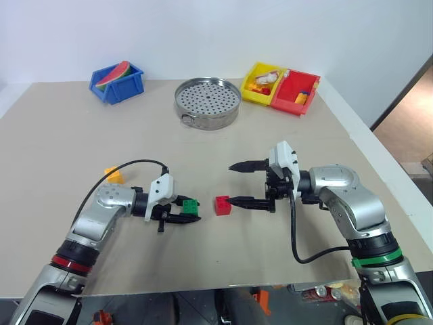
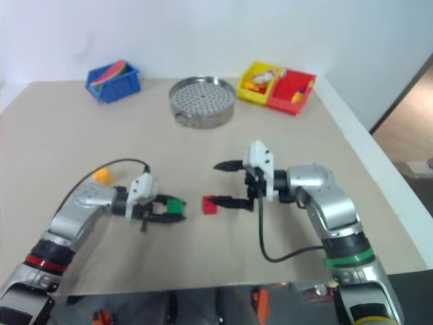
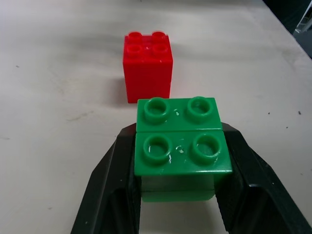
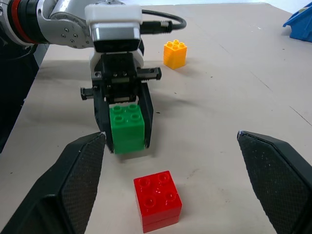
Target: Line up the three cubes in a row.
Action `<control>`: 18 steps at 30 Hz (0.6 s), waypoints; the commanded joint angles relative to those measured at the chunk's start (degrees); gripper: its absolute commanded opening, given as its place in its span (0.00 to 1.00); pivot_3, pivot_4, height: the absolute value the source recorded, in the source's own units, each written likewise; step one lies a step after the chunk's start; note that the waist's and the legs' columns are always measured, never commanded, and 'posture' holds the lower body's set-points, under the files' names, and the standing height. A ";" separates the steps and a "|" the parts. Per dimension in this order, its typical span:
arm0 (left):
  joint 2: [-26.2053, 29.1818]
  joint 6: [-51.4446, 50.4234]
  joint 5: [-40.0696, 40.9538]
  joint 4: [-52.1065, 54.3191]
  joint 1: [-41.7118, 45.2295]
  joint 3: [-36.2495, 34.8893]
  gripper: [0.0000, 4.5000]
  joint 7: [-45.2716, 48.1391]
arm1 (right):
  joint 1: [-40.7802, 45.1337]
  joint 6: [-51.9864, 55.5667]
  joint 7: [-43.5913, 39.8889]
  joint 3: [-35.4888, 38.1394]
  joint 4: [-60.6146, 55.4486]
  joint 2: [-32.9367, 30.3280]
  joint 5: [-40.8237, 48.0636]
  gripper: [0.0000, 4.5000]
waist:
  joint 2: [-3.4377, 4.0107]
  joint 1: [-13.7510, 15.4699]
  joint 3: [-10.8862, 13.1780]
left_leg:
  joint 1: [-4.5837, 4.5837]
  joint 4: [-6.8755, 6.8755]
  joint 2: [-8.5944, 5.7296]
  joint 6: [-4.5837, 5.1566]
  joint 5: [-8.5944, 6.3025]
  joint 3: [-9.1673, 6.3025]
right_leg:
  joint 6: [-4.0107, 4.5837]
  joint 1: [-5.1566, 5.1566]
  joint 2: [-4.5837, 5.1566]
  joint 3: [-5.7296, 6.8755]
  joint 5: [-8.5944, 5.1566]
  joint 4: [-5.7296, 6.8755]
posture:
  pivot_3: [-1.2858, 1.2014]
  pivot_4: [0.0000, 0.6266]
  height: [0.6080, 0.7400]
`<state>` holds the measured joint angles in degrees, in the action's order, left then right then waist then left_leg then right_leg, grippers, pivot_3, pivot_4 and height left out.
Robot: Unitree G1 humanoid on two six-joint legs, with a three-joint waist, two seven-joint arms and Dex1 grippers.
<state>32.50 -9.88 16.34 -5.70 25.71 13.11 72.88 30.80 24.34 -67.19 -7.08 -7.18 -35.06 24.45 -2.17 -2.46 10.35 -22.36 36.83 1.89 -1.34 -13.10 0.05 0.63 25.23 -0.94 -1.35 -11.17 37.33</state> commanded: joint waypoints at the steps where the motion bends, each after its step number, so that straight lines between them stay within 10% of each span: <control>1: 0.11 1.44 -1.37 -0.40 1.48 -0.02 0.30 -0.11 | -0.36 -1.12 -0.12 1.37 -2.67 -0.84 0.66 1.00 | 0.00 0.01 0.00 | 0.00 0.00 0.00 0.00 0.00 0.00 | 0.00 0.00 0.00 0.00 0.00 0.00 | 0.52 0.24 1.00; 18: -2.36 2.55 -4.13 -3.27 2.82 1.62 0.30 0.46 | -1.91 -0.88 1.35 1.43 -4.65 -1.66 0.62 1.00 | 0.00 0.01 0.00 | -0.01 0.06 -0.02 0.00 0.00 0.00 | -0.03 -0.02 0.01 -0.03 0.02 0.01 | 0.52 0.24 1.00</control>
<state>30.06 -7.83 12.30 -9.15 27.51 14.74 72.97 28.96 23.59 -66.06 -7.08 -9.34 -36.06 24.43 -2.17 -2.45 10.35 -22.37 36.89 1.87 -1.34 -13.10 0.05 0.60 25.21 -0.93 -1.38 -11.15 37.35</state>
